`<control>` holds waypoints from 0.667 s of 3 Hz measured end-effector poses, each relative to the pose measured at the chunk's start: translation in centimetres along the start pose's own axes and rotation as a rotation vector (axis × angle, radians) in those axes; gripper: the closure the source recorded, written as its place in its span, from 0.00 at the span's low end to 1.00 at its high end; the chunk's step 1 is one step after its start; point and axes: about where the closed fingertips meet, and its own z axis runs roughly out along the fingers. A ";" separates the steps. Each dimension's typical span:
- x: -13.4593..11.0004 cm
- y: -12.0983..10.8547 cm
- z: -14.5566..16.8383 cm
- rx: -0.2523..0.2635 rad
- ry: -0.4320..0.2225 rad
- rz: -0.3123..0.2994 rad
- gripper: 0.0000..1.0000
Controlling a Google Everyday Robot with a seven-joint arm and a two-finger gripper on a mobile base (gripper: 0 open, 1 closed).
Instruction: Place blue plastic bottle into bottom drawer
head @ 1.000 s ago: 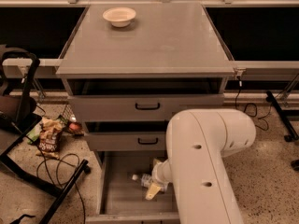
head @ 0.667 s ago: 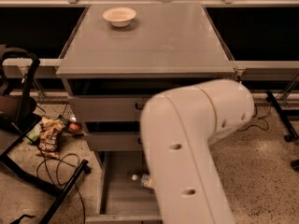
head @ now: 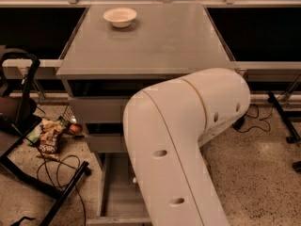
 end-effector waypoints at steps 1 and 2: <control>0.1 0.2 -0.1 0.000 -0.001 0.000 0.16; 1.4 1.8 -2.6 -0.002 -0.032 0.013 0.39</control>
Offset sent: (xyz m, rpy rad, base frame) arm -0.0760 -0.0538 0.0245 0.0742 0.0091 -0.0104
